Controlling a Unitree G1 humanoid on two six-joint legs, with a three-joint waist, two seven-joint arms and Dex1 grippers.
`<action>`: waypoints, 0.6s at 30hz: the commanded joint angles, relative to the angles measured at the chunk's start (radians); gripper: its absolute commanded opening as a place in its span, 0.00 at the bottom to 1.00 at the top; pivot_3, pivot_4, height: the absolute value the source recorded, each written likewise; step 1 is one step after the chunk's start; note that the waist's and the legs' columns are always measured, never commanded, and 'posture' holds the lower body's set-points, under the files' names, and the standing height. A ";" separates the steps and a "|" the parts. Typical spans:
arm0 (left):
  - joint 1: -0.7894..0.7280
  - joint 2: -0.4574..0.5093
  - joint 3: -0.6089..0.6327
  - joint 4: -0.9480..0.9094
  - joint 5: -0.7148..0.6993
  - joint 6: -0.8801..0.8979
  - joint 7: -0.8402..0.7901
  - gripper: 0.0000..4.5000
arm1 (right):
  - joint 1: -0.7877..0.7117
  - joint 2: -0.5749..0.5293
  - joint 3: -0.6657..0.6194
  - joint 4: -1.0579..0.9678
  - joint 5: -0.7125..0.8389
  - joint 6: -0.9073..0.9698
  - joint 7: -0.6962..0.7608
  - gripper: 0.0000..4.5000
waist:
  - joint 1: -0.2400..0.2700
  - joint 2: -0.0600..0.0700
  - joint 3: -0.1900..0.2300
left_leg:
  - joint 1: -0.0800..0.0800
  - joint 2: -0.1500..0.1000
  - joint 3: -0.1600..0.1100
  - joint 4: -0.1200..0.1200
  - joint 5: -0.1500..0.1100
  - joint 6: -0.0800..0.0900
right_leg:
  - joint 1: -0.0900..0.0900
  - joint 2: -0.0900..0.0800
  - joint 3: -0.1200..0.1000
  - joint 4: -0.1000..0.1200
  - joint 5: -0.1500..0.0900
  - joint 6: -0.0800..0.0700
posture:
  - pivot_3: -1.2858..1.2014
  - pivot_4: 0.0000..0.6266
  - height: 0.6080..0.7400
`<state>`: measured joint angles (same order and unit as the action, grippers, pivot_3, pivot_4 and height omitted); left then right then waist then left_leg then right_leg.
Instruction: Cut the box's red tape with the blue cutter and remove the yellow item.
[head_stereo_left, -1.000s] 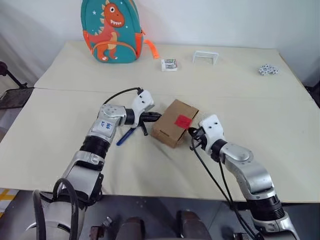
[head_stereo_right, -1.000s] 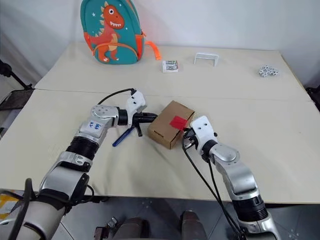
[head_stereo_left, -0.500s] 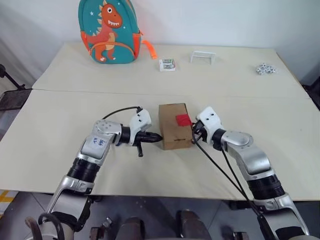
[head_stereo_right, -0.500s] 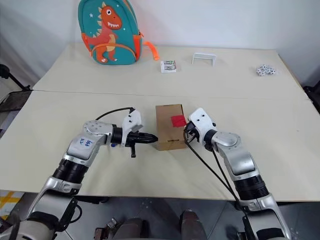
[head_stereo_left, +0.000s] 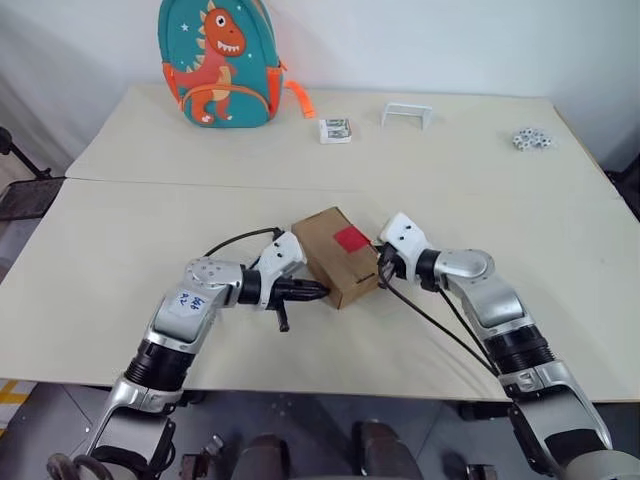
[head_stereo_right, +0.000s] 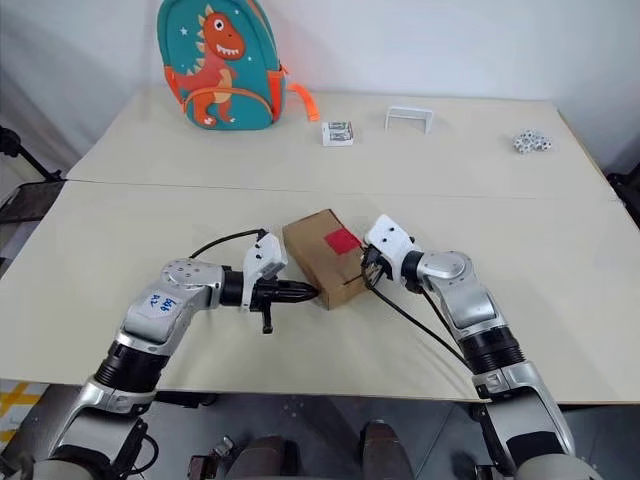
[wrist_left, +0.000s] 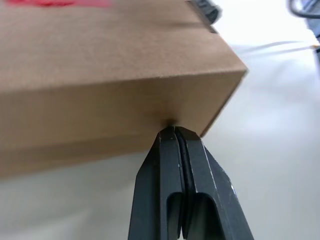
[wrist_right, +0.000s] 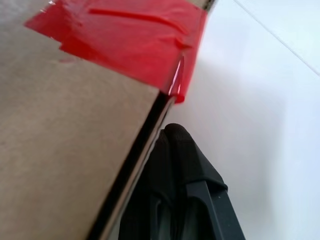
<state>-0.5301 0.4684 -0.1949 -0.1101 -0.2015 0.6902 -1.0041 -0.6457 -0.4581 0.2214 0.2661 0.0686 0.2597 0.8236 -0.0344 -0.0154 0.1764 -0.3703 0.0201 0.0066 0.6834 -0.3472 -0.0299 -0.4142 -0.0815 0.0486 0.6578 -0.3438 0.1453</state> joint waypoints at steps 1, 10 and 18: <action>0.023 0.035 0.026 -0.076 -0.030 0.010 0.014 0.01 | 0.024 -0.006 0.006 -0.003 -0.013 -0.043 0.020 0.00 | 0.000 0.000 0.000 | 0.000 0.001 0.000 0.000 0.000 0.000 | 0.000 0.000 0.000 0.000 0.000 0.000 | 0.52 0.24 1.00; 0.063 0.162 0.056 -0.044 -0.036 -0.084 -0.011 0.01 | 0.070 -0.058 -0.058 -0.037 -0.010 -0.072 0.009 0.00 | 0.004 0.000 0.000 | 0.000 0.004 0.000 0.000 0.000 0.000 | 0.001 0.000 -0.001 -0.002 0.000 0.000 | 0.52 0.24 1.00; 0.062 0.233 0.126 -0.022 -0.113 -0.129 -0.084 0.01 | 0.096 -0.104 -0.131 -0.067 0.042 -0.103 0.047 0.00 | 0.004 0.000 0.000 | -0.001 0.004 0.000 0.000 0.000 0.000 | 0.001 0.000 -0.001 -0.003 0.000 0.000 | 0.52 0.24 1.00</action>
<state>-0.4629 0.6923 -0.0883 -0.1299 -0.2910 0.5798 -1.0714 -0.5533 -0.5549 0.1077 0.2308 0.1010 0.1882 0.8637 -0.0303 -0.0151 0.1766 -0.3709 0.0240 0.0070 0.6831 -0.3473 -0.0297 -0.4134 -0.0812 0.0473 0.6550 -0.3437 0.1451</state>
